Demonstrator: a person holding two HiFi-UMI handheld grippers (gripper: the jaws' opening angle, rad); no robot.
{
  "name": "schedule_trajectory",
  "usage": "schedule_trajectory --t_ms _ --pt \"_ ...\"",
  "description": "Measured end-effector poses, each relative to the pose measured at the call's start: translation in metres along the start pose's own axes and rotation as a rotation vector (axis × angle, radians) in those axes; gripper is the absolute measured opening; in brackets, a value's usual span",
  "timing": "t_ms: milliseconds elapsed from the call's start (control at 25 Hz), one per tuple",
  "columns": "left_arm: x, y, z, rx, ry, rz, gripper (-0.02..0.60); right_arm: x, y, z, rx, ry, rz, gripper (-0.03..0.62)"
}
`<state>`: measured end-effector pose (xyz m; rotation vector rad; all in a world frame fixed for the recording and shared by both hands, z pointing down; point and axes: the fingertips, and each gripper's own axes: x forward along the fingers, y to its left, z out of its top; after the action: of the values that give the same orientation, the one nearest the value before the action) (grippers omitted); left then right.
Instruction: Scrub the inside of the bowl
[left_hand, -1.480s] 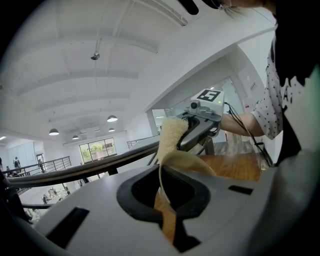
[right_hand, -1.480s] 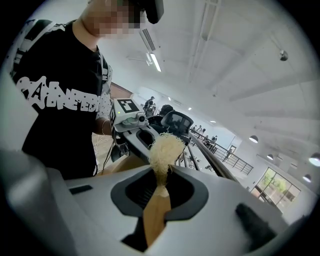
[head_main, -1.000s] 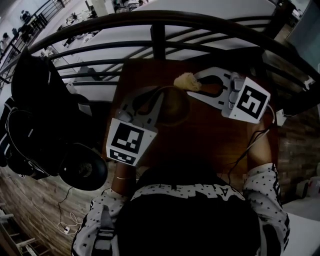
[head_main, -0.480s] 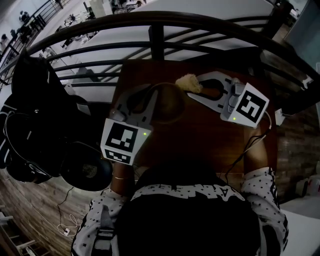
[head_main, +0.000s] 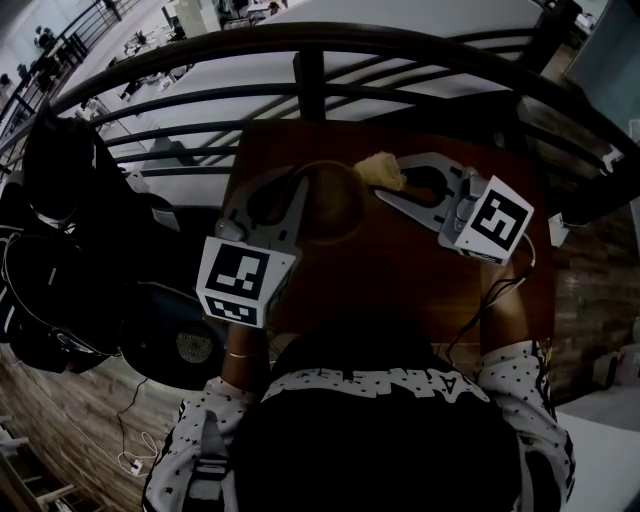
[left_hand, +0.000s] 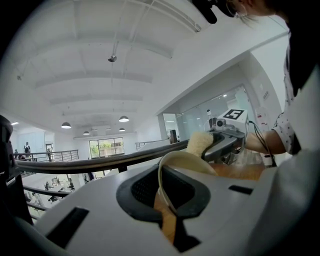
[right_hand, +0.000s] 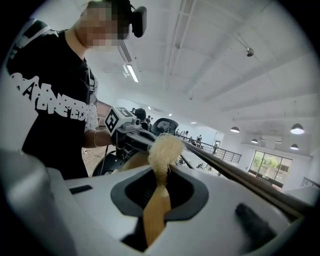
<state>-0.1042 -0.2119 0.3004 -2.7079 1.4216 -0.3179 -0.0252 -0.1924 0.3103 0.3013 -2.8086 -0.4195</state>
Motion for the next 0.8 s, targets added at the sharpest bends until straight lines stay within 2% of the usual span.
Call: schedule_trajectory --t_ms 160,800 --pt "-0.015 0.004 -0.002 -0.018 -0.009 0.007 0.026 0.005 0.014 0.004 0.026 -0.015 -0.01 0.06" --pt "-0.015 0.02 -0.007 -0.091 -0.01 0.062 0.025 0.006 0.023 -0.008 0.079 -0.046 -0.046 0.06"
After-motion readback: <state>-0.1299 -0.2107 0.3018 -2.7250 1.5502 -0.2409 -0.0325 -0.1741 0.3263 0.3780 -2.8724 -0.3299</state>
